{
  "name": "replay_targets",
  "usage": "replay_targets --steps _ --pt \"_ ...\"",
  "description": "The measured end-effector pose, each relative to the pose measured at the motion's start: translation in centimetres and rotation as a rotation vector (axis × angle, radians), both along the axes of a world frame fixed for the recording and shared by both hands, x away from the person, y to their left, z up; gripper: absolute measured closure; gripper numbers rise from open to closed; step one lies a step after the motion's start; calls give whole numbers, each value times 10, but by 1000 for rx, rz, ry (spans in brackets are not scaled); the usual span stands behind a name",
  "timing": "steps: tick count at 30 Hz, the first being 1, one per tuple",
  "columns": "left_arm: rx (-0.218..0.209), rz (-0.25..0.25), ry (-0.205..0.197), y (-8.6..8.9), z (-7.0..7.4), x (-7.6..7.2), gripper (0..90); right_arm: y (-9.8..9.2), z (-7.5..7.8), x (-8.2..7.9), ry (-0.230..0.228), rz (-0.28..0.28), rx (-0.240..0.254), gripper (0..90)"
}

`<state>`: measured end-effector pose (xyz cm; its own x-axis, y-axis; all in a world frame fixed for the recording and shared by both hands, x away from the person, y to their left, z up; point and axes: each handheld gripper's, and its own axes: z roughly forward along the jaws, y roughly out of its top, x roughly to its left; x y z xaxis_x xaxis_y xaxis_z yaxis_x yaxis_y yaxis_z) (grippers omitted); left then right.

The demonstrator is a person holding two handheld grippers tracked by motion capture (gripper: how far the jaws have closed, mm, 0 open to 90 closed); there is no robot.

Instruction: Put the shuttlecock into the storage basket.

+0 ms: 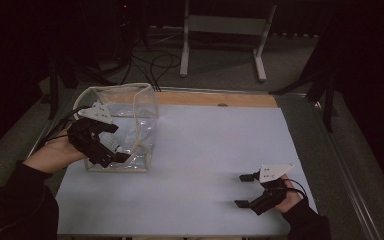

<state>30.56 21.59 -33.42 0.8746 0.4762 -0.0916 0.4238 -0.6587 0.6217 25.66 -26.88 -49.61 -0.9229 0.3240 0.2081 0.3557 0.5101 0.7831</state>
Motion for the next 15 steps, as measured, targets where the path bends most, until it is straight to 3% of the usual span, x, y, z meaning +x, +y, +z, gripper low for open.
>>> replay_targets --steps 9,15 --pt "-29 -24 -20 -9 0 -11 3 0 1 0 2 0 2 112" --pt "-18 -70 -39 -20 -5 -23 4 0 1 -1 4 0 1 112"
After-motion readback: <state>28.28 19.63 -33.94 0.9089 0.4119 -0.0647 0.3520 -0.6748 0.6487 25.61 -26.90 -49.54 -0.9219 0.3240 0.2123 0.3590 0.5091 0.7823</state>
